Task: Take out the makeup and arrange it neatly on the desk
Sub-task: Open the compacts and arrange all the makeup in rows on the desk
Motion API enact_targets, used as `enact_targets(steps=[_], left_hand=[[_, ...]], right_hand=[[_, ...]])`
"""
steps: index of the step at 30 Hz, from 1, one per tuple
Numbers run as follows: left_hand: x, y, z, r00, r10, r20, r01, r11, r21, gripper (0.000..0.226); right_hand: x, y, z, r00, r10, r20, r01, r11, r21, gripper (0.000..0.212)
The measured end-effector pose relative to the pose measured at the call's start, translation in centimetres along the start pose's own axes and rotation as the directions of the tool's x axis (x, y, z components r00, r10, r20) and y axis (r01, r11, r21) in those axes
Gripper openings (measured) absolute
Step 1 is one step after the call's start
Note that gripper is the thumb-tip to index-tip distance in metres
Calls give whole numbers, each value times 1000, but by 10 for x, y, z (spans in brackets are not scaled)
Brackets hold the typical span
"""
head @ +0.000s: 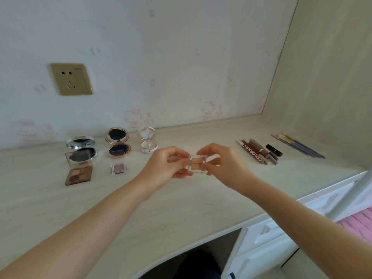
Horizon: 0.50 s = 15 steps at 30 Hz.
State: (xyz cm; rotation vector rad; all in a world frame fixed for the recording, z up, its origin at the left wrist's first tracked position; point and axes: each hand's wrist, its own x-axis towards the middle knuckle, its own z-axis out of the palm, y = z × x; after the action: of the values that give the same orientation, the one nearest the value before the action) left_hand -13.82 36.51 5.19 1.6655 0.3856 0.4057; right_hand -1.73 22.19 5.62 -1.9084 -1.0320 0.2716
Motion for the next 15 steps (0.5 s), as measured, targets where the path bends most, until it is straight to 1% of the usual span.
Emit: enact_targets(steps=[3, 6, 12, 14, 15], left_hand=[[-21, -13, -23, 998, 9, -55, -10, 1000, -15, 13], [-35, -23, -42, 991, -21, -135, 15, 999, -49, 11], [-50, -39, -60, 970, -47, -237, 26, 995, -94, 12], [-52, -46, -62, 960, -52, -275, 22, 993, -113, 14], [-53, -50, -63, 954, -59, -293, 21, 991, -131, 14]], right_hand=[[-2, -9, 28, 999, -20, 45, 20, 1000, 15, 25], [-2, -19, 53, 997, -27, 77, 23, 998, 52, 25], [0, -28, 86, 991, -27, 133, 14, 995, 100, 25], [0, -28, 94, 991, -41, 127, 34, 998, 52, 26], [0, -28, 97, 991, -68, 116, 69, 998, -6, 26]])
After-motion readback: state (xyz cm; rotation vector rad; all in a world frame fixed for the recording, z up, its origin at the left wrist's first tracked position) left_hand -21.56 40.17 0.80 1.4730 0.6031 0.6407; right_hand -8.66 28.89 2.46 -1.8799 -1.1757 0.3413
